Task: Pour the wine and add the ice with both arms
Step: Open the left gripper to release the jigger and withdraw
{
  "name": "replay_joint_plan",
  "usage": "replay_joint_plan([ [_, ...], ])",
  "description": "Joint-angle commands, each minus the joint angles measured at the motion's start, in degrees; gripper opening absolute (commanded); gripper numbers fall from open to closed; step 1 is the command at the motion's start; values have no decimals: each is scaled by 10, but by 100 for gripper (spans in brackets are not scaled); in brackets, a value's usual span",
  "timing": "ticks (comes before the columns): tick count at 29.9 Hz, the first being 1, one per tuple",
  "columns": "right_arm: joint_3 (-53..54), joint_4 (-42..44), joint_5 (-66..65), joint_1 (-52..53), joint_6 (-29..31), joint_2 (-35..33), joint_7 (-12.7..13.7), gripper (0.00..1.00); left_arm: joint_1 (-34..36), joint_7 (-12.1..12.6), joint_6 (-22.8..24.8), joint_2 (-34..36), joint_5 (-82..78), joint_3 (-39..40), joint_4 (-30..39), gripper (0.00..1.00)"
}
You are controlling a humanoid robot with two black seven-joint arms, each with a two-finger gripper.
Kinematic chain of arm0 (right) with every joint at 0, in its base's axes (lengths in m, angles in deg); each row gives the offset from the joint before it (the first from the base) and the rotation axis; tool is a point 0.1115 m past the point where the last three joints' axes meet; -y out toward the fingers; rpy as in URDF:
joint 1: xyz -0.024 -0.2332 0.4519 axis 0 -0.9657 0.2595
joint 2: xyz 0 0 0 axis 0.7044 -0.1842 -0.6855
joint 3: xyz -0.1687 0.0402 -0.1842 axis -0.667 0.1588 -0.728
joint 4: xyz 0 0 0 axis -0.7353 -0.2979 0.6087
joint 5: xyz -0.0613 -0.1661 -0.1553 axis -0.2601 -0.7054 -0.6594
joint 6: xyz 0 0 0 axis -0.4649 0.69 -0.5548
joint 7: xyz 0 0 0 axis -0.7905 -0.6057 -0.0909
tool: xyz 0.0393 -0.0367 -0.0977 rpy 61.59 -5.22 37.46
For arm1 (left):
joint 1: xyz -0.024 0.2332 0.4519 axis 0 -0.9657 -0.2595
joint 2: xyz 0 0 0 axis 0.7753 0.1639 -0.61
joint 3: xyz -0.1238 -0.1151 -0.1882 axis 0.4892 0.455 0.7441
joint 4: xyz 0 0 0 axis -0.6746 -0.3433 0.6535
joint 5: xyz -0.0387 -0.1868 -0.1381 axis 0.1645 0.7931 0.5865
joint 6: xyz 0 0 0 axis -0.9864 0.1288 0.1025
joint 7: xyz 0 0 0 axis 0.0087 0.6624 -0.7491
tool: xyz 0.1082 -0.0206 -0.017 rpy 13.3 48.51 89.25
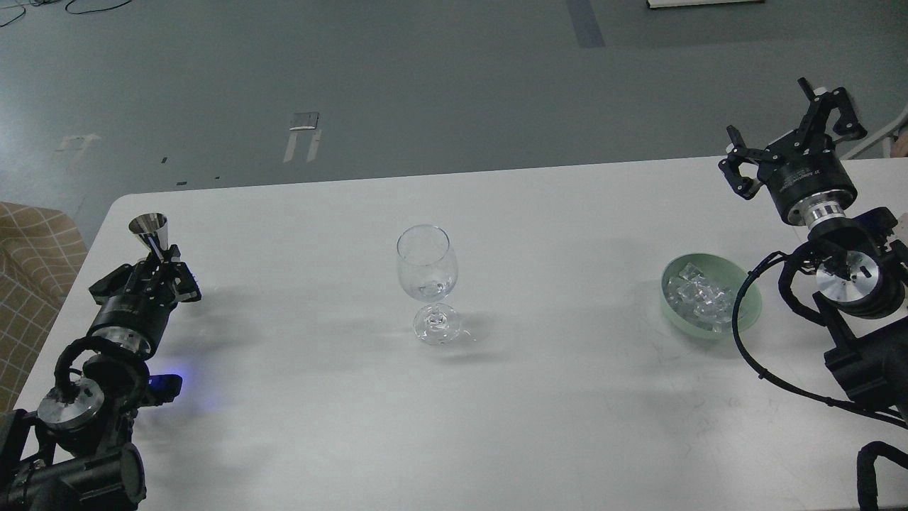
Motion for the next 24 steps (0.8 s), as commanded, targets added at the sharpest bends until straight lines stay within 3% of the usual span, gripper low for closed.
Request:
replay_joint_plan([
  [1, 0, 0, 0, 0, 0, -1, 0, 100, -2, -1, 1, 2, 0, 0, -7, 19],
  [10, -2, 0, -1, 0, 0, 0, 0, 100, -6, 0, 46, 1, 0, 0, -21, 26],
  [24, -2, 2, -1, 7, 0, 1, 0, 100, -6, -2, 49, 2, -2, -12, -36, 29],
])
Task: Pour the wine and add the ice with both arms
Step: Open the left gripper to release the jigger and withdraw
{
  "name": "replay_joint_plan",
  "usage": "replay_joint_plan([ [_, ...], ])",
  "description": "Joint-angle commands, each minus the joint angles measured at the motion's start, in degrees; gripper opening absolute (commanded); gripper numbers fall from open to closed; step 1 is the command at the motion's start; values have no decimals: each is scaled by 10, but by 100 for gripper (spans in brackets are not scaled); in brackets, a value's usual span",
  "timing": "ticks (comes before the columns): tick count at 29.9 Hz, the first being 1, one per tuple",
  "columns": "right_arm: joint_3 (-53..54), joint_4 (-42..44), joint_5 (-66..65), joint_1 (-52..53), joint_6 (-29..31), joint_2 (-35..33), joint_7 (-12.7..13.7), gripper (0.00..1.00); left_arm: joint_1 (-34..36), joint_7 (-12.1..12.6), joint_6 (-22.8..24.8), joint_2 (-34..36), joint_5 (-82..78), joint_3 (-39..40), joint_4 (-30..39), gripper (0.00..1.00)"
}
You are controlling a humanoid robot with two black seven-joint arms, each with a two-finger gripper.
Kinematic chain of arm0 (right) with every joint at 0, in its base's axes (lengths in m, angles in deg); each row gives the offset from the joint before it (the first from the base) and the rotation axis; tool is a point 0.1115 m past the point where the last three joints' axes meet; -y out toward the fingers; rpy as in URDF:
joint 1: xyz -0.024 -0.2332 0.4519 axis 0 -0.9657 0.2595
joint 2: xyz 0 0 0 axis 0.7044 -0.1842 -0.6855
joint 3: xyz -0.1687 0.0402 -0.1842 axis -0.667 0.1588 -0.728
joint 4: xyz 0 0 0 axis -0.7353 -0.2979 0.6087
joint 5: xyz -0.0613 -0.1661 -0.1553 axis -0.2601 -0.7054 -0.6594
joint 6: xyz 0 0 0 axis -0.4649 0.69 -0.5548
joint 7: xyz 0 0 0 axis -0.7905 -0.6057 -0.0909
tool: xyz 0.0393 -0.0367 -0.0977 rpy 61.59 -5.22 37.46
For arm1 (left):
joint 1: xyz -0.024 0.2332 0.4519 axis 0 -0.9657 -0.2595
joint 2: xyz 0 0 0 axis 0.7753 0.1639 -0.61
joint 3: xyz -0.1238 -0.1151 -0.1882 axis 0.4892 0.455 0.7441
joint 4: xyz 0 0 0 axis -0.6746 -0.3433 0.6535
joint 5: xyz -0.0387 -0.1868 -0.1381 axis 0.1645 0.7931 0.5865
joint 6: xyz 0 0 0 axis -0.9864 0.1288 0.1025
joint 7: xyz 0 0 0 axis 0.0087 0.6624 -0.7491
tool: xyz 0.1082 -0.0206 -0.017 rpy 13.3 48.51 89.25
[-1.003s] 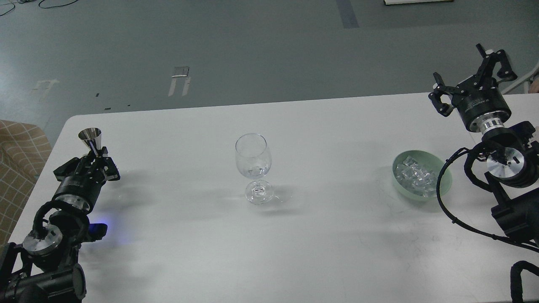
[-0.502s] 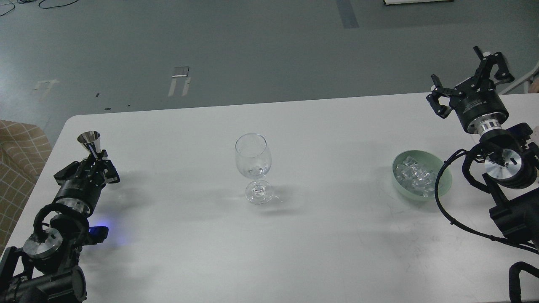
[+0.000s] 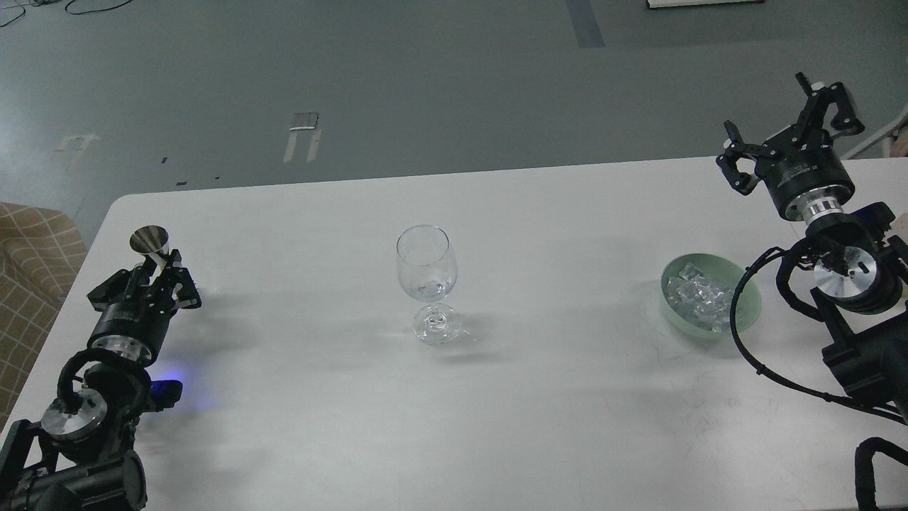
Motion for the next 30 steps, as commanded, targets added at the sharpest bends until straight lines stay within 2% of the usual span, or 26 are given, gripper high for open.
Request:
replay_joint_plan([
  [1, 0, 2, -1, -1, 0, 0, 0, 100, -3, 0, 3, 0, -1, -6, -11, 29],
  [12, 0, 2, -1, -3, 0, 4, 0, 100, -6, 1, 14, 1, -6, -7, -40, 32],
  [19, 0, 1, -1, -7, 0, 5, 0, 100, -6, 0, 25, 0, -6, -8, -41, 51],
  [26, 0, 1, -2, -7, 0, 11, -1, 100, -6, 0, 22, 1, -7, -9, -41, 64],
  [29, 0, 1, -2, -7, 0, 18, -1, 100, -7, 1, 25, -3, -7, -9, -40, 77],
  [30, 0, 2, -2, -7, 0, 18, -1, 100, -10, 1, 24, -1, -7, -9, -41, 88],
])
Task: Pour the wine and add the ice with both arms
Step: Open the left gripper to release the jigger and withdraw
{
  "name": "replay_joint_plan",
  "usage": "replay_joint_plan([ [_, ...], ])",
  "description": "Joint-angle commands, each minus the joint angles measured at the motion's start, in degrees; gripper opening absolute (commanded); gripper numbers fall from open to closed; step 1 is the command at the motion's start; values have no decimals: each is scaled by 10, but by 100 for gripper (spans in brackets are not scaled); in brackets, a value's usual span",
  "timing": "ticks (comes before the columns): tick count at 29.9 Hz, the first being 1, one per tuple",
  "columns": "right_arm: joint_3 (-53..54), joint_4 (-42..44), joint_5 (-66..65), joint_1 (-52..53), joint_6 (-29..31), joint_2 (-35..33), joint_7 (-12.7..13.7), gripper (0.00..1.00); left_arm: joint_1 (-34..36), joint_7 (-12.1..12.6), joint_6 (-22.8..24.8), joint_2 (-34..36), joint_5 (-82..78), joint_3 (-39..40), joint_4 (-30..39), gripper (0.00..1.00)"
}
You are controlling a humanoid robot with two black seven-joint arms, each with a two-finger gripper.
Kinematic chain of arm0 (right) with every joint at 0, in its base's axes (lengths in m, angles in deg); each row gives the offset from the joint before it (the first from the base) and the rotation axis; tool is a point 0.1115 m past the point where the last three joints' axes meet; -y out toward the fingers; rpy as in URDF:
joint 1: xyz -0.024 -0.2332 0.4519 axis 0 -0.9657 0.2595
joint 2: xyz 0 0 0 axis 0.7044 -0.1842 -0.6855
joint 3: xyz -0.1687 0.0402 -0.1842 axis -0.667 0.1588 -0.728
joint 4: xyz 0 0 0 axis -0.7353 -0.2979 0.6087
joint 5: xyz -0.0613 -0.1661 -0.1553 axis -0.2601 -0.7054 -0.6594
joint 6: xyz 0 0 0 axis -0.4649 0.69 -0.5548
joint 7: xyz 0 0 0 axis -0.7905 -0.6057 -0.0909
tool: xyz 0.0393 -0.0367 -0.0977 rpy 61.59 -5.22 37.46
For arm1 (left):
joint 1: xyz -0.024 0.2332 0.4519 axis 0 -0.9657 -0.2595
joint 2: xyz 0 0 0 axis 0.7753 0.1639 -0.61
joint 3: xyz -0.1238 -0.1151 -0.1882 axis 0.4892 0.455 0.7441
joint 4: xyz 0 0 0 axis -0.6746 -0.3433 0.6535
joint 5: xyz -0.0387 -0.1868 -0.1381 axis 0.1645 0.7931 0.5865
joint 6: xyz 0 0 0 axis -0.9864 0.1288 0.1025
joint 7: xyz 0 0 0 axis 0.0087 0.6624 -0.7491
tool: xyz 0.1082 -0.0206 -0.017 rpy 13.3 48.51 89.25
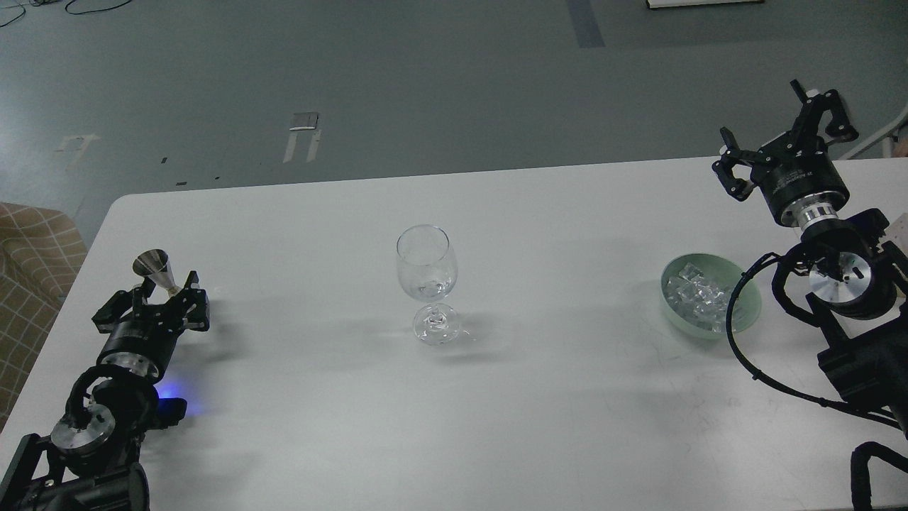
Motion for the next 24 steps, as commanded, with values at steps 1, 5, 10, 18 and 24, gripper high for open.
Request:
replay_joint_plan([
  [1, 0, 1, 0, 1, 0, 3, 0, 100, -5, 0, 2, 0, 0, 1, 1, 90],
  [5, 0, 2, 0, 6, 0, -2, 0, 100, -10, 1, 2, -2, 0, 2, 9, 98],
  [10, 0, 3, 0, 7, 2, -3, 1, 100, -29, 2, 9, 6, 1, 9, 21, 98],
  [18, 0, 0, 2, 2, 4, -3, 3, 100, -101, 3, 23, 23, 7, 39, 83, 98],
  [24, 0, -2, 2, -3, 6, -3, 3, 100, -119, 0, 7, 35, 6, 53, 154, 98],
])
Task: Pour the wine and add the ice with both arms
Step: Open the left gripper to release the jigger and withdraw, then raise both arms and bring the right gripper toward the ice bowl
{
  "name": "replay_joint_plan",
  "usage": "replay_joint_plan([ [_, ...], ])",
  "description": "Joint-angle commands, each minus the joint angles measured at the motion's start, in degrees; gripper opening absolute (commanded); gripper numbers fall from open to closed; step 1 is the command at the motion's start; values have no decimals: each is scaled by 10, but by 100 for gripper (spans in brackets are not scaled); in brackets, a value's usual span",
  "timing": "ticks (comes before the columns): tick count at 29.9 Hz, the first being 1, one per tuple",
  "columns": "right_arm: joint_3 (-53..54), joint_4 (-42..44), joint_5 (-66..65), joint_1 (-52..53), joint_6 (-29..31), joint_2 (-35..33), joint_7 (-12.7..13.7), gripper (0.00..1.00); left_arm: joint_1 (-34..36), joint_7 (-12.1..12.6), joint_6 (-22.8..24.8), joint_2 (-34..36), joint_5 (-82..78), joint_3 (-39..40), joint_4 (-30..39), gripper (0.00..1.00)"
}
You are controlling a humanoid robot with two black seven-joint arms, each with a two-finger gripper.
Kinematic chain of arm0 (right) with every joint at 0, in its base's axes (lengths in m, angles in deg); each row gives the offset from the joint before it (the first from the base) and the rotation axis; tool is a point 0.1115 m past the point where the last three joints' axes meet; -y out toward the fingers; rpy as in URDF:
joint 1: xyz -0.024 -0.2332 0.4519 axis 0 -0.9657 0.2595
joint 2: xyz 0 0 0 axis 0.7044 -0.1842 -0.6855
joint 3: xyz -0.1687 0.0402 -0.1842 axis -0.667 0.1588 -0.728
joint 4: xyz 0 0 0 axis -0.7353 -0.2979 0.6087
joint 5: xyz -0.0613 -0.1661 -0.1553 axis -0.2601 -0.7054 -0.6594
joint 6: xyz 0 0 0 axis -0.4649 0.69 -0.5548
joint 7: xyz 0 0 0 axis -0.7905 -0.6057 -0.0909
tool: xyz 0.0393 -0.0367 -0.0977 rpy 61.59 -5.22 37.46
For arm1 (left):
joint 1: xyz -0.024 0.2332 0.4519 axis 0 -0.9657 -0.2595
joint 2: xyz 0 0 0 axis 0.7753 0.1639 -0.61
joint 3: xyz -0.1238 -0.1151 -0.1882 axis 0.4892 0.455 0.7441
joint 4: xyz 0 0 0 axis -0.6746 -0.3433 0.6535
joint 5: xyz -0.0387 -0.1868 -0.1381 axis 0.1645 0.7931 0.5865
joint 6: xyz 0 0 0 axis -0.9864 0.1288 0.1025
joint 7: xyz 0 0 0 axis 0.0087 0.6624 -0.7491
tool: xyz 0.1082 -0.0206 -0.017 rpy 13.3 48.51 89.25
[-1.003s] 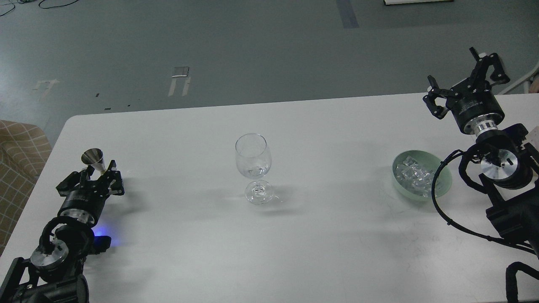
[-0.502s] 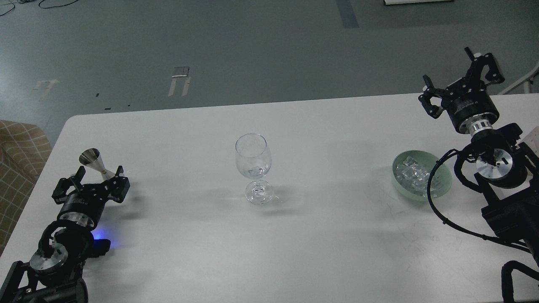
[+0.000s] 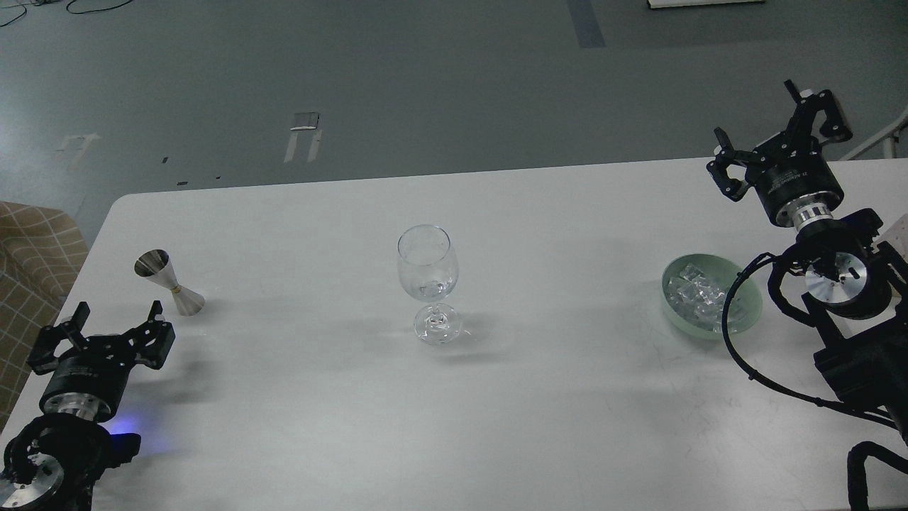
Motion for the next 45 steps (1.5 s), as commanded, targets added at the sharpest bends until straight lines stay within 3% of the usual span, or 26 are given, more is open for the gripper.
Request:
replay_joint_plan([
  [1, 0, -2, 0, -2, 1, 0, 0, 100, -6, -3, -14, 13, -1, 5, 42, 98],
  [6, 0, -35, -2, -16, 1, -13, -1, 100, -28, 5, -27, 52, -17, -11, 77, 98],
  [11, -4, -113, -2, -44, 1, -46, 0, 100, -38, 8, -24, 152, -61, -50, 109, 98],
  [18, -12, -177, -10, -71, 0, -95, 4, 100, -36, 12, -21, 263, -61, -44, 121, 98],
  [21, -35, -204, -39, -80, 0, -126, 4, 100, -33, 34, -15, 320, -68, -51, 121, 98],
  [25, -38, -241, -55, -102, 1, -174, 4, 100, -16, 86, -10, 377, -81, -54, 129, 98],
  [27, -39, -245, -62, -107, 1, -197, 5, 100, 20, 93, -11, 378, -87, -77, 147, 98],
  [30, -43, -250, -84, -107, 1, -216, 6, 100, 87, 84, -14, 372, -94, -114, 153, 98],
  [32, -44, -260, -105, -107, 1, -223, 6, 100, 147, 75, -25, 332, -95, -123, 145, 98],
  [34, -44, -266, -126, -107, 1, -234, 6, 100, 232, 61, -66, 267, -99, -127, 125, 98],
  [39, -45, -276, -130, -113, 14, -250, 6, 100, 324, 59, -139, 201, -114, -162, 75, 98],
  [43, -49, -285, -137, -128, 19, -277, 17, 100, 379, 44, -144, 161, -115, -216, 24, 98],
  [45, -49, -301, -173, -140, 19, -291, 34, 100, 387, 22, -144, 150, -115, -225, -7, 98],
])
